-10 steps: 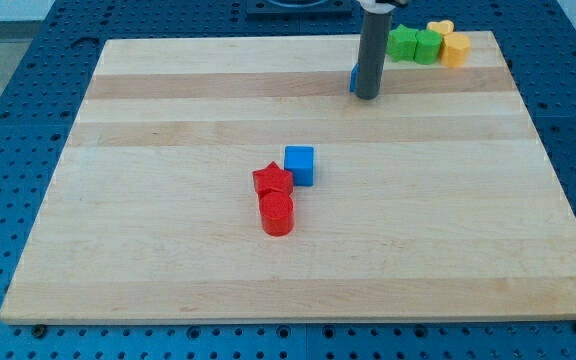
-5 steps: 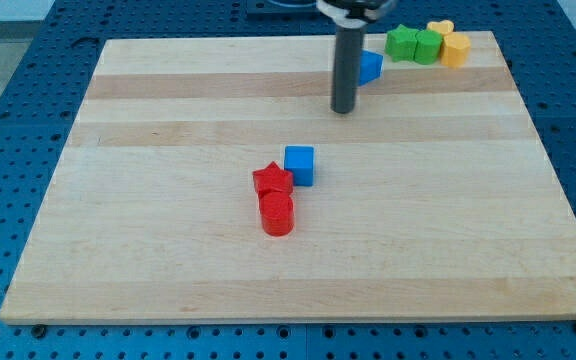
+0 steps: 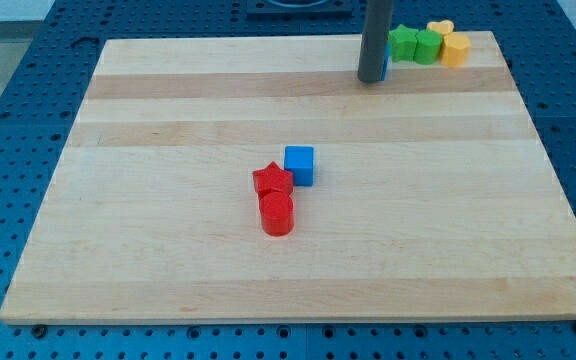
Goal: Push the blue triangle closer to the green star
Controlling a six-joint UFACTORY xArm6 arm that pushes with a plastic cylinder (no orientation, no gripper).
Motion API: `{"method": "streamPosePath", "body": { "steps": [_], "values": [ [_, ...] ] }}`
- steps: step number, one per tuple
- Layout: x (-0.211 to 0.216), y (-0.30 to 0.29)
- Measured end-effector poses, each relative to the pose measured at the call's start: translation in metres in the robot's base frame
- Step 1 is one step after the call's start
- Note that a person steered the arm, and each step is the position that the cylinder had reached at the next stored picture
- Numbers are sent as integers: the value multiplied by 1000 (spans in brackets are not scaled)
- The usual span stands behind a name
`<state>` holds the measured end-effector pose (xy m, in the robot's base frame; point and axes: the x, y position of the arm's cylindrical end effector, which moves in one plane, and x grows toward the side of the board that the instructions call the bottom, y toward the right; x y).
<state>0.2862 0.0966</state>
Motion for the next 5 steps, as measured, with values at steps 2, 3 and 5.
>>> {"method": "streamPosePath", "body": {
  "steps": [2,3,5],
  "values": [
    [-9,16],
    [-15,24],
    [52,-13]
  ]
}}
